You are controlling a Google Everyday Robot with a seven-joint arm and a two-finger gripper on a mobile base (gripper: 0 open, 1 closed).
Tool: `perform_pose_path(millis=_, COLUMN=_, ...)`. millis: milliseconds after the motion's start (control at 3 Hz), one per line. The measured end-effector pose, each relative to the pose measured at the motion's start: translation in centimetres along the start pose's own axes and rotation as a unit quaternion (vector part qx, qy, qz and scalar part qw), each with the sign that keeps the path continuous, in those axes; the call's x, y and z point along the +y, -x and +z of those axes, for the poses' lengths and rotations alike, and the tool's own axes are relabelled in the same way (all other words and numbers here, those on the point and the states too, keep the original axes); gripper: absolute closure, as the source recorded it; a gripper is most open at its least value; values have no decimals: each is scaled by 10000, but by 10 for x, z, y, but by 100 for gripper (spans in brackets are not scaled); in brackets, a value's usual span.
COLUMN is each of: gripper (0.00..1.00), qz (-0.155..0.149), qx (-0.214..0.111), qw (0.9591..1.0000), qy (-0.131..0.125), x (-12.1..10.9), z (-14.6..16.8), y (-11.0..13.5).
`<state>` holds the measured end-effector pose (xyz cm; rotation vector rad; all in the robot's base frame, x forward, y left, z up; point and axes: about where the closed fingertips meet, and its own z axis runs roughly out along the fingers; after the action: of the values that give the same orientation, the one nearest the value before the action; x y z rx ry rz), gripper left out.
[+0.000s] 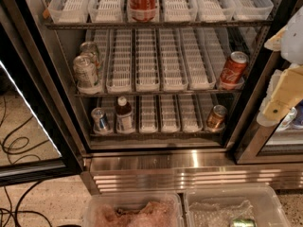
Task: Pick 7up can from middle shelf of fridge
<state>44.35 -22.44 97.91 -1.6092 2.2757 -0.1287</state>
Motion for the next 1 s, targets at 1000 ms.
perform_pose_path(millis=1000, gripper=0, qz=1517, qx=298, qw=9838, qy=-903, x=-30, z=26, y=-6)
